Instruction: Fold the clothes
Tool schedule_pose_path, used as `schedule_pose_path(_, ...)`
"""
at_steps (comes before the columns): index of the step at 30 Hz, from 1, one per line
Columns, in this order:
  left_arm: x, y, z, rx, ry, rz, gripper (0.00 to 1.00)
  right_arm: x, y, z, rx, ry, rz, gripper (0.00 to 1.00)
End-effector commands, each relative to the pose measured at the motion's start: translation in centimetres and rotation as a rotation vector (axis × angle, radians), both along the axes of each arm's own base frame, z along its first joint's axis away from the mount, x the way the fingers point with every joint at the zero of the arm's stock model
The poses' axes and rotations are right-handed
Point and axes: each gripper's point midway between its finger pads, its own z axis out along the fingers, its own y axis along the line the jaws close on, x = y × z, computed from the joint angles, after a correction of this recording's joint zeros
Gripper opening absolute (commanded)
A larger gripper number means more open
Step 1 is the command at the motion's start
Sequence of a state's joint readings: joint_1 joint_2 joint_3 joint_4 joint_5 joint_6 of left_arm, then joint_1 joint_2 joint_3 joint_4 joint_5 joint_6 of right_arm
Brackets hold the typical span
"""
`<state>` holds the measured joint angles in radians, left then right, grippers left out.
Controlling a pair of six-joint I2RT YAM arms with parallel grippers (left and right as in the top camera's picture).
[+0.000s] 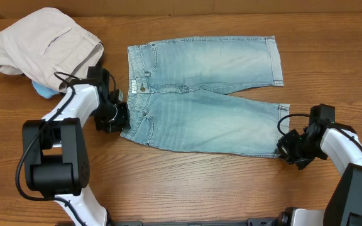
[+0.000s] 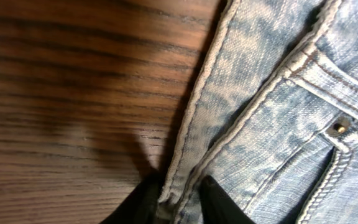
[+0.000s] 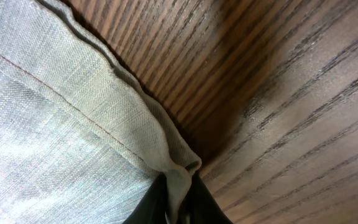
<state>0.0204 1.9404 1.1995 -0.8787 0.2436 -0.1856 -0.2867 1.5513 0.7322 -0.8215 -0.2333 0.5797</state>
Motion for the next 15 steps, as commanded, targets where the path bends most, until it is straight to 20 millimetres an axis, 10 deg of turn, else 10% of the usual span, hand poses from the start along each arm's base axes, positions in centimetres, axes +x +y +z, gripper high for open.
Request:
schedule_pose_path(1, -2.5, -0.7, -2.1, -0.027, 0.094, 0.019, 0.27, -0.2, -0.2, -0.3, -0.017, 0.0, 0.005, 0.1)
schedule_pose_path(6, -2.8, -0.6, -1.9, -0.04, 0.106, 0.001, 0.59, -0.2, -0.2, -0.3, -0.016, 0.001, 0.005, 0.1)
schedule_pose_path(15, -2.5, -1.2, 0.2, -0.191, 0.108, -0.012, 0.55, -0.1, -0.2, -0.3, -0.018, -0.004, 0.012, 0.11)
